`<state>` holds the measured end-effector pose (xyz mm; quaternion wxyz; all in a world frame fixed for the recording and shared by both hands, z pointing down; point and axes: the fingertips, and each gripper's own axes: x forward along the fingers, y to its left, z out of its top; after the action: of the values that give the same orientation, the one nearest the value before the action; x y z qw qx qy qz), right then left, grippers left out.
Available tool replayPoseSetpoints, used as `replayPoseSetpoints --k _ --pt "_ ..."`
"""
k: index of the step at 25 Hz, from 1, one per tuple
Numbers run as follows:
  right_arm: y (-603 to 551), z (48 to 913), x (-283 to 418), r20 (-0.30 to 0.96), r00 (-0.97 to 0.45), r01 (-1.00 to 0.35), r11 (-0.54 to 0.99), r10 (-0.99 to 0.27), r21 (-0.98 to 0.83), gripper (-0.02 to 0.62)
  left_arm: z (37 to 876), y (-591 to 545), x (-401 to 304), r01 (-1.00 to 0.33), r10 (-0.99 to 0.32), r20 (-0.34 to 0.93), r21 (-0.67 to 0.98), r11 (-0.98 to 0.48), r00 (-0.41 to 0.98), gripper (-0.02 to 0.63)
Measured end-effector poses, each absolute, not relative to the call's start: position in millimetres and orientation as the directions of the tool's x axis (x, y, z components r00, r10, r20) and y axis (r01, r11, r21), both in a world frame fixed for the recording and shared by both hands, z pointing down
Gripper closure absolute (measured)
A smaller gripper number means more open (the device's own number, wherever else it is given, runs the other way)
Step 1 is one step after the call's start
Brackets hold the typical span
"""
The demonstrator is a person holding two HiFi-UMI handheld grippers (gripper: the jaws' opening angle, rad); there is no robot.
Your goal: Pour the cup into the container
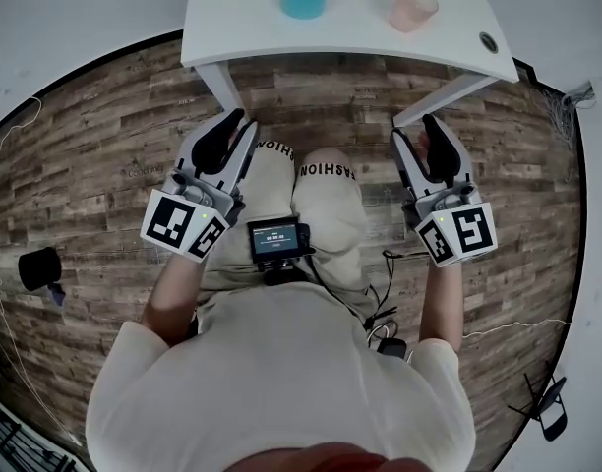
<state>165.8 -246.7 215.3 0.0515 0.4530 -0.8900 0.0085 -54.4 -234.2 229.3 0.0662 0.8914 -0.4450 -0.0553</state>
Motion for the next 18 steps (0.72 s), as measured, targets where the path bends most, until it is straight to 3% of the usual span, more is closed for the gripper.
replayPoseSetpoints --k 18 --pt "-284.7 213.3 179.2 0.186 -0.61 -0.763 0.635 -0.77 0.122 0.38 208.2 -245.6 -60.6 -0.795 -0.805 -0.065 0.126 -0.593 0.59 0.508"
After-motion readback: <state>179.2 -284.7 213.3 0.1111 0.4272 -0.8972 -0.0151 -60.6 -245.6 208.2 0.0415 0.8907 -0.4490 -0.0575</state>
